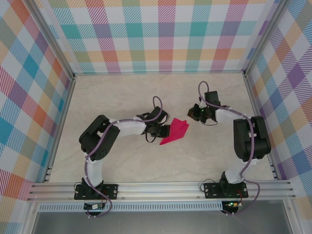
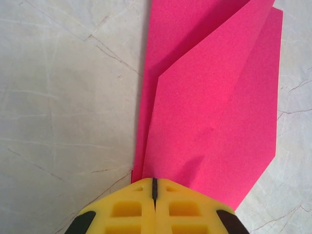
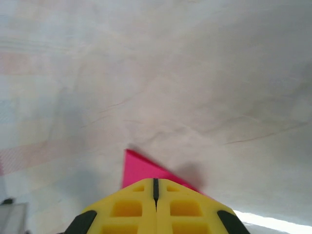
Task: Fold a paper plane with a square sheet of paper (pick it up from the middle)
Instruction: Fourth fold the wing at the center of the table.
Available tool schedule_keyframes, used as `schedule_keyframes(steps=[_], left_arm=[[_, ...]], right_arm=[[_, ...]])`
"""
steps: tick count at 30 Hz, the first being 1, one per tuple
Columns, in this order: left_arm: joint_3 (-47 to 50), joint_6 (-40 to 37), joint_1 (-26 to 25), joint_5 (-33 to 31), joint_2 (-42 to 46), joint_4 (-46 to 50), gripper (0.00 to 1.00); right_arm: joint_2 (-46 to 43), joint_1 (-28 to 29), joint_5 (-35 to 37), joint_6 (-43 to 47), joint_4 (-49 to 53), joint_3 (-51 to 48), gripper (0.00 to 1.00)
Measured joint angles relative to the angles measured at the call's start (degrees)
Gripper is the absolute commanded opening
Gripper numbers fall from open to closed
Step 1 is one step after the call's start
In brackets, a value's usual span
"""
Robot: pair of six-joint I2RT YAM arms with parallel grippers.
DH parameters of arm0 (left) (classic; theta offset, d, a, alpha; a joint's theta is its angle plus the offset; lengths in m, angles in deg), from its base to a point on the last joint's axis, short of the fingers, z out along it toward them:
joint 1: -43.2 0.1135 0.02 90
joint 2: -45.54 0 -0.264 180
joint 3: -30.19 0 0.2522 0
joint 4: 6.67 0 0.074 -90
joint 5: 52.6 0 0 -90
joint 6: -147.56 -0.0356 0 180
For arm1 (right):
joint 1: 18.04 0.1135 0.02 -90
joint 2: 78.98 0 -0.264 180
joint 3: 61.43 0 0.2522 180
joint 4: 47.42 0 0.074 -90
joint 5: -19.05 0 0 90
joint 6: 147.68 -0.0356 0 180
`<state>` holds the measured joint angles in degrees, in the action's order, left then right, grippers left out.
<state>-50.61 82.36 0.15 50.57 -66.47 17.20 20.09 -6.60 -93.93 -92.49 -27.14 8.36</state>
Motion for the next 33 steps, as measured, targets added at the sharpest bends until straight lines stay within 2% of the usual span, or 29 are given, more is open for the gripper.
schedule_keyframes(steps=[9,23,29,33], left_arm=[[-0.26,0.07,0.0,-0.02,-0.02,0.31,0.0],[-1.79,1.14,0.0,-0.26,-0.02,3.08,0.0],[-2.64,4.33,0.0,-0.61,2.12,6.03,0.12],[-2.64,8.46,-0.02,2.34,4.68,3.04,0.12]], right_arm=[[5.14,7.85,-8.83,-2.97,-0.57,0.0,0.03],[9.68,8.07,-10.1,-3.34,0.9,-0.09,0.02],[9.7,8.07,-9.64,-2.82,1.31,0.0,0.02],[9.86,8.11,-9.38,-2.69,2.01,0.39,0.02]])
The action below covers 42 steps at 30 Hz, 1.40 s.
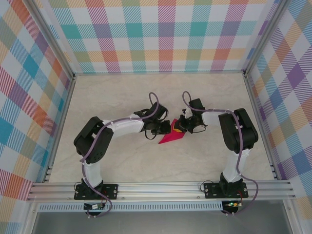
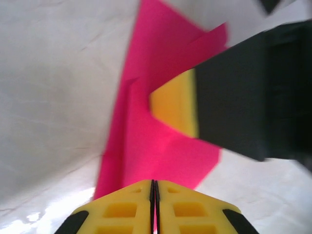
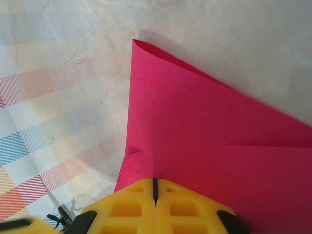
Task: Fold a paper plane with a square sheet of paper (pick it up from the middle)
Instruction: Fourth fold the wing at the center of the table.
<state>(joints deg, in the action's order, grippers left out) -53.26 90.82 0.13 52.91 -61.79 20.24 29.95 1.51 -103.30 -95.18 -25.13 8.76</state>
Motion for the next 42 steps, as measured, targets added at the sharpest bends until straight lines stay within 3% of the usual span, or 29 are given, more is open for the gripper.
schedule_keyframes(steps=[14,27,42], left_arm=[[0.15,9.18,-2.05,4.13,-2.01,-0.74,0.07],[0.94,10.69,-2.12,0.28,-4.17,0.28,0.05],[-0.7,10.29,-2.12,0.46,-4.57,0.59,0.05]], right_arm=[[0.87,0.0,-0.04,-0.02,2.95,1.9,0.02],[1.14,0.0,0.13,0.02,3.98,2.54,0.02],[1.62,0.0,-0.7,0.02,4.42,2.84,0.02]])
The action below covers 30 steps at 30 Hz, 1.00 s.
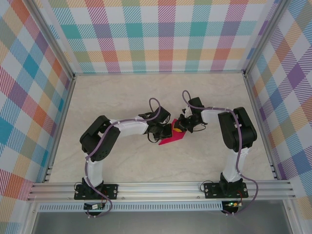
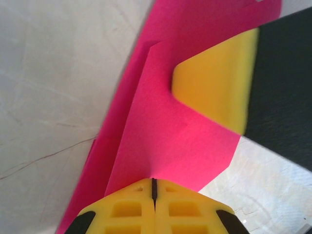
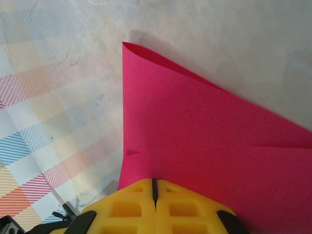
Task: Fold a paper plane with a square sheet of paper (pick it up from the middle)
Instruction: Fourth fold the wing at the center of the table.
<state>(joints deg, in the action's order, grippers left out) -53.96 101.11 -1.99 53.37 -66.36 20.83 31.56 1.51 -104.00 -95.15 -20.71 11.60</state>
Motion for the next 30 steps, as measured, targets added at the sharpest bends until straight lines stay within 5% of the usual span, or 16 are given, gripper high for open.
schedule_keyframes(steps=[30], left_arm=[[2.27,-0.98,0.55,-1.05,-0.26,-2.23,0.04]], right_arm=[[0.81,-0.04,-0.63,0.44,1.92,1.29,0.02]])
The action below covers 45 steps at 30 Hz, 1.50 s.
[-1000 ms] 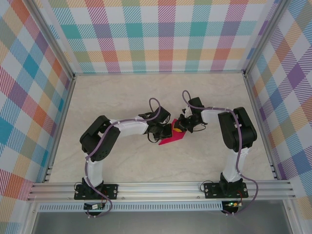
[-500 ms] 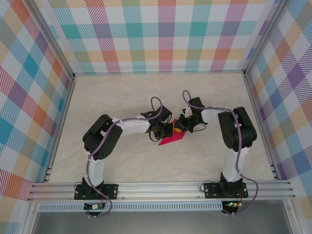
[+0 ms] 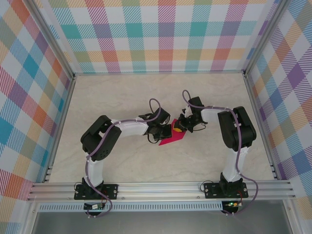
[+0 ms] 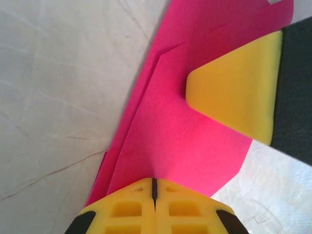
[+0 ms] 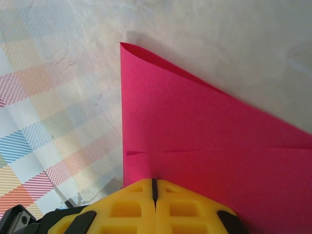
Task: Fold a paper plane with a square sheet of paper (pick it up from the middle)
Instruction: Fourth fold the wing at the center of the table.
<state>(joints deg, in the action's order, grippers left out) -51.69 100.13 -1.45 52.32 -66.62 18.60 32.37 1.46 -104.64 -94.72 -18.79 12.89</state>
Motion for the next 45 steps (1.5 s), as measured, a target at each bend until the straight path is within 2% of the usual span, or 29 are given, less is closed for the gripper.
schedule_keyframes(steps=[6,18,25,45], left_arm=[[1.7,0.0,0.46,0.52,1.33,0.07,0.04],[1.97,-0.15,0.96,5.66,2.08,1.84,0.06],[2.16,-0.2,1.07,5.38,2.95,4.5,0.06],[6.88,0.11,3.23,7.17,4.46,0.24,0.05]], right_arm=[[0.22,0.0,0.0,0.02,0.5,0.33,0.02],[0.37,0.0,-0.02,0.02,1.14,0.76,0.02],[0.52,-0.02,-0.07,0.02,1.31,0.92,0.02],[0.87,-0.07,-0.24,0.22,2.14,1.44,0.02]])
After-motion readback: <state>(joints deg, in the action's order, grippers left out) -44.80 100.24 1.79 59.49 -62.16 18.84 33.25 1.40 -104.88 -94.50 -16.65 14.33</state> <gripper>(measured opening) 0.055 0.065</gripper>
